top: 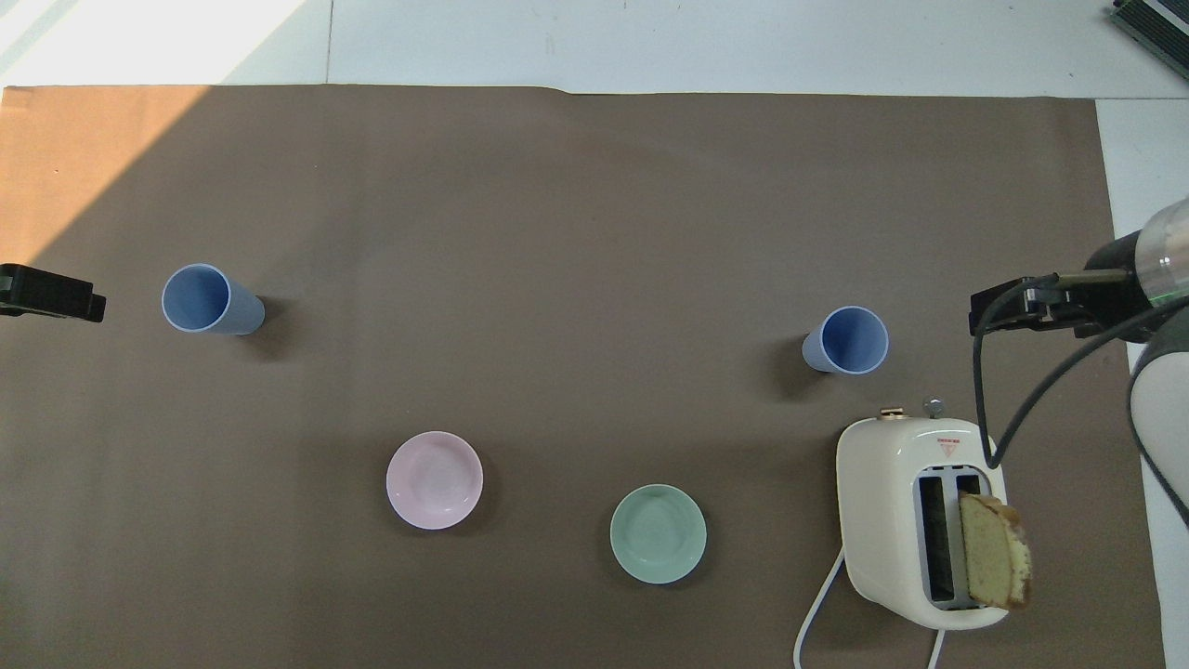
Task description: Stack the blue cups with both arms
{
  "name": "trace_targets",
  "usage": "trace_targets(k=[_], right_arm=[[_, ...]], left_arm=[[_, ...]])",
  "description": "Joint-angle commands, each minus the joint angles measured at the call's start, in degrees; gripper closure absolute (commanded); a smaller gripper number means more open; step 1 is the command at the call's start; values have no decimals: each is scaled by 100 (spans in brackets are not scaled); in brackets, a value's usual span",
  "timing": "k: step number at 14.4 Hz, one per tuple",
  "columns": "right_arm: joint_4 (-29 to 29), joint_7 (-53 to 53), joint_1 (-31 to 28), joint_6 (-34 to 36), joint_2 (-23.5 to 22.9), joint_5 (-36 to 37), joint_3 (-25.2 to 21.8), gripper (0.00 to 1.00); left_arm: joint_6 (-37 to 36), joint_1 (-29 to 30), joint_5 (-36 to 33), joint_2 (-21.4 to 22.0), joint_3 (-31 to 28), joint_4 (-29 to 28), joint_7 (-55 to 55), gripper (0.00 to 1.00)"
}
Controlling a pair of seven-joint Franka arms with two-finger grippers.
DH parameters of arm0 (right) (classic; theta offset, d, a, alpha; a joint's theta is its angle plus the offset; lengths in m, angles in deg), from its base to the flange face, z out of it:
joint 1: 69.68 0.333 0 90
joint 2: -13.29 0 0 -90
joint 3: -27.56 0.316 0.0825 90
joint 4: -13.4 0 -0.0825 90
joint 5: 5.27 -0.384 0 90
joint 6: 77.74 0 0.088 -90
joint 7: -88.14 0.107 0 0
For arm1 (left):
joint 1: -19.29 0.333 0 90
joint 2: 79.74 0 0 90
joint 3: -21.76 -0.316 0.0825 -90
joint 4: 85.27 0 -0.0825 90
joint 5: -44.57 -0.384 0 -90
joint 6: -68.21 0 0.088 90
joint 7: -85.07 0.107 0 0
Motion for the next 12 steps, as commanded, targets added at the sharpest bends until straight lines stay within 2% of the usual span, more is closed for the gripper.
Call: trace_targets(k=[1, 12], right_arm=[[37, 93, -13, 23, -16, -95, -15, 0], [37, 93, -21, 23, -16, -95, -15, 0]], left_arm=[[43, -31, -60, 130, -20, -138, -23, 0], [60, -31, -69, 95, -28, -85, -6, 0]])
